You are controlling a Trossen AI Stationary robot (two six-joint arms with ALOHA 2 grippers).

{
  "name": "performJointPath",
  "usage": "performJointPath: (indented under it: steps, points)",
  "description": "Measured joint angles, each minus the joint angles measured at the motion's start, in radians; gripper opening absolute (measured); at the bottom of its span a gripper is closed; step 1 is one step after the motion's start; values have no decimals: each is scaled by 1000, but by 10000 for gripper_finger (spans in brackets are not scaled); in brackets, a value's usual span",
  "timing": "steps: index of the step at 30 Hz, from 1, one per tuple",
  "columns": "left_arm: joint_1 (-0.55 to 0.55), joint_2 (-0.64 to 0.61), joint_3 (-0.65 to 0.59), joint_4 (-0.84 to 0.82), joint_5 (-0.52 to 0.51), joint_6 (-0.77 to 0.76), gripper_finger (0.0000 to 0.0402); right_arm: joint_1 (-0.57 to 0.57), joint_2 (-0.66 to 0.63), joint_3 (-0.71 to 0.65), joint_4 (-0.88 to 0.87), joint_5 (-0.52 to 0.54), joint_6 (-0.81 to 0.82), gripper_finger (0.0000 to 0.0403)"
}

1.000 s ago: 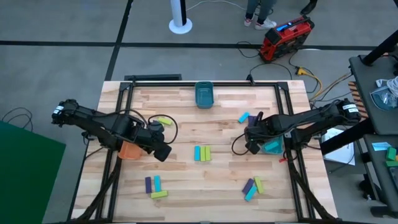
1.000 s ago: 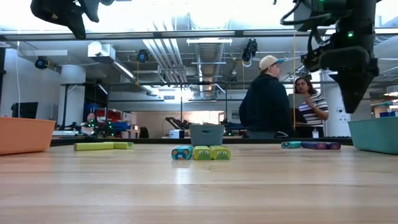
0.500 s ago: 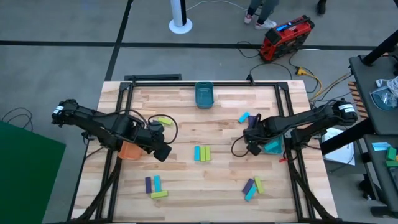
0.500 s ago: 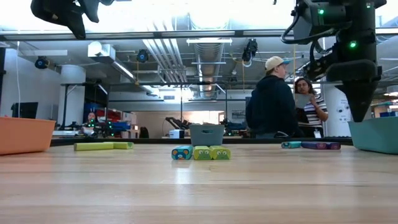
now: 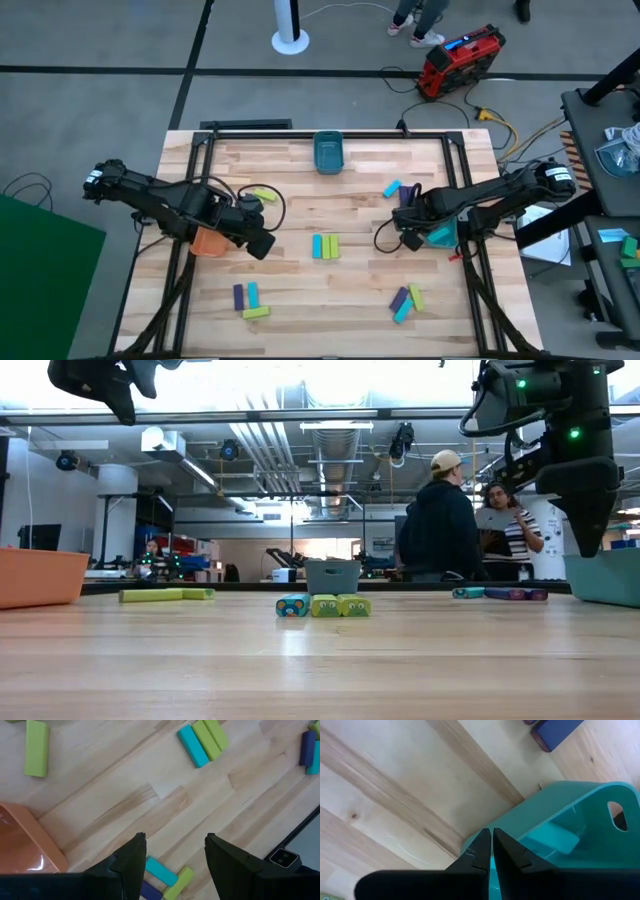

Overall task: Sort blocks
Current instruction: Adjust the light blue bin on the table, then adjust the orange bin on the table

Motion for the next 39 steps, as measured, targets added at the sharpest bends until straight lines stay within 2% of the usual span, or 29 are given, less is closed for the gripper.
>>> performJointPath:
  steps: [14,20,24,33,39]
  points:
    - [0,0,0,1,3,-4,180,5,-45,32,-29,-17,11,12]
    - [-21,0,0,5,64,-102,180,4,-78,111,-30,3,21,12]
    - [-95,0,0,31,64,-225,180,2,-80,170,-31,29,19,12]
    - [-353,28,0,89,66,-602,180,2,-80,301,9,57,-9,12]
    - [-475,62,-1,114,68,-751,180,-8,-80,406,16,142,-48,12]
